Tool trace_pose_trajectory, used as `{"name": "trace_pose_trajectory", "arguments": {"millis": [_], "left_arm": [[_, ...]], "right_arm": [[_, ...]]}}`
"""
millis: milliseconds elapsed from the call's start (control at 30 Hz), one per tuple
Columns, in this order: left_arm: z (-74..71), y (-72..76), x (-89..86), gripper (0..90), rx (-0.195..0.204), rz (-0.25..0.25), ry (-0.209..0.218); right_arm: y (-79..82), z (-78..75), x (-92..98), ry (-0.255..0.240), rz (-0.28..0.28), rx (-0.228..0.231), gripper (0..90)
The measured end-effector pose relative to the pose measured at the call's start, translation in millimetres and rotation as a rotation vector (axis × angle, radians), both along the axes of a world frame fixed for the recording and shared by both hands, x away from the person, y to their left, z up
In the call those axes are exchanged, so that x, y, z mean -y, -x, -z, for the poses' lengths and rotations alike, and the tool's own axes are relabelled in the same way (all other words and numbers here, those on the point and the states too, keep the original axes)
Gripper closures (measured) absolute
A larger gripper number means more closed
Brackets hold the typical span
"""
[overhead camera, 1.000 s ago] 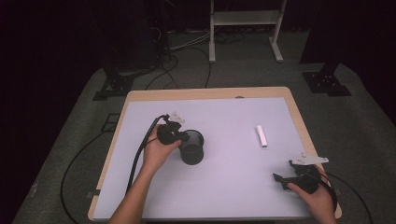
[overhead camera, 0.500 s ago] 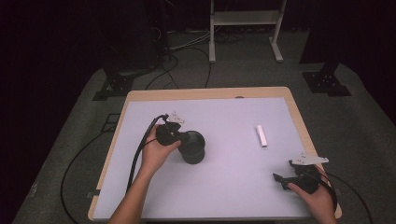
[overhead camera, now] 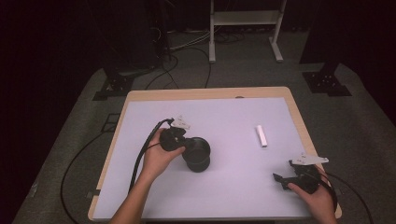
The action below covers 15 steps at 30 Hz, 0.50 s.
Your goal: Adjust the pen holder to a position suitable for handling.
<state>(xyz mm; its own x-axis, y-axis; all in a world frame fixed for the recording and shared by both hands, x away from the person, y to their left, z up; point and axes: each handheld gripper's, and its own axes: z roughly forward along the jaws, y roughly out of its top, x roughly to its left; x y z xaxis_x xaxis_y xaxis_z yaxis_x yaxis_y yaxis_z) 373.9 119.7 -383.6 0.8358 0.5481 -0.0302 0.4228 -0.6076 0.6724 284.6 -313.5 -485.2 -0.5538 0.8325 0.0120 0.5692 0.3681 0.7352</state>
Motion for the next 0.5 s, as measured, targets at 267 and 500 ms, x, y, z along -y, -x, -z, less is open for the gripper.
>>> {"name": "trace_pose_trajectory", "arguments": {"millis": [267, 500], "left_arm": [[4.5, 10.1, 11.4, 82.5, -0.052, 0.069, 0.005], [8.0, 16.5, 20.7, 82.4, -0.093, 0.127, 0.013]], "right_arm": [[0.0, 0.0, 0.0, 0.0, 0.0, 0.0, 11.6], [0.1, 0.0, 0.0, 0.0, 0.0, 0.0, 11.6]]}}
